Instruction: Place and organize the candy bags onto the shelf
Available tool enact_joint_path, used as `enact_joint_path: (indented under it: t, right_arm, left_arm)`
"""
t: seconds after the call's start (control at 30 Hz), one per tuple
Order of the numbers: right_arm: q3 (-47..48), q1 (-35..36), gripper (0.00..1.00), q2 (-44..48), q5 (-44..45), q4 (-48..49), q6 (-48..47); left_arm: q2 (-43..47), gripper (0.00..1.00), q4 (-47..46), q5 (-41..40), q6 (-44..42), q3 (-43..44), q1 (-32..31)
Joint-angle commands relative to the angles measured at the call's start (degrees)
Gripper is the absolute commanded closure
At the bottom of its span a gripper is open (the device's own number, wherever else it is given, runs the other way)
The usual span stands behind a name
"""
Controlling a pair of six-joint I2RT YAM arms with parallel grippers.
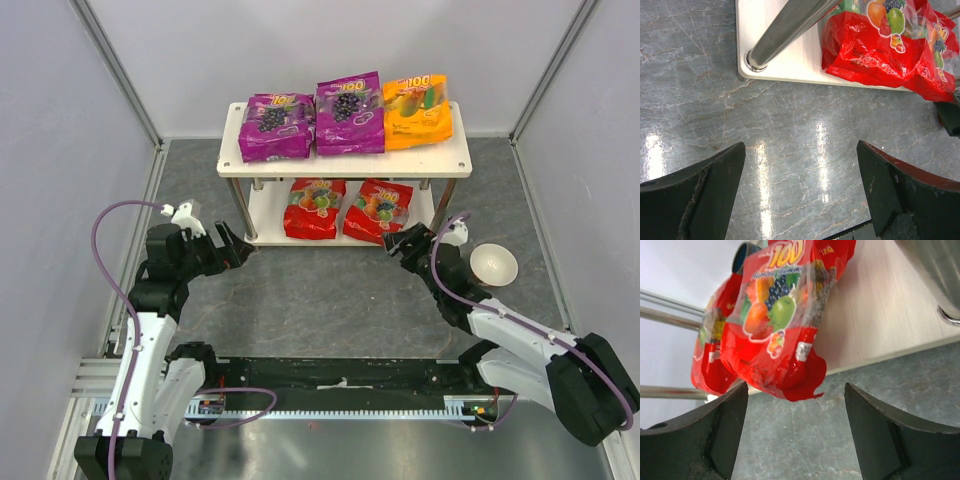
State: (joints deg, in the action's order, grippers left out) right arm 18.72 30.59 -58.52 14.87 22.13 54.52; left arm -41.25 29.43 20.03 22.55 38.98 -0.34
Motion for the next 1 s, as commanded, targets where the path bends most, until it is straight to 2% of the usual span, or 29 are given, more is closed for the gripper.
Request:
enact_joint_path:
  t: [0.0,0.17,0.27,0.37,0.5,0.53,0.97]
  right_arm:
    - [-0.7,0.1,0.16,-2.6,2.8,12.0,3.5]
    - [-0.1,0.0,0.18,-5.9,3.1,15.0,3.8]
    - [0.3,0.0,0.25,-8.3,2.2,16.7,3.9]
    - [1.3,0.0,0.34,-10.9,1.2,18.4,3.7]
    - [2.9,0.1,0.53,-13.1,-0.2,18.6,2.0]
    - [3.5,0.1,0.55,-13.3,-0.2,18.3,0.8]
    - [11.2,-0.4,0.98,-15.2,-4.6,7.3,-13.1]
  left_arm:
    - [0.0,0.01,-2.4,1.5,1.4,0.2,0.3]
    - [-0.1,0.01,-2.4,1.4,1.4,0.2,0.3]
    - [-0.1,0.01,-2.4,1.4,1.4,0.1,0.2]
    - [-0.1,0.01,-2.4,1.4,1.4,0.3,0.3]
    - [-0.1,0.01,-2.4,1.4,1.4,0.2,0.3]
    - [0.0,0.01,-2.4,1.3,1.4,0.1,0.2]
    - [0.0,0.01,-2.4,1.3,1.2,0.1,0.3]
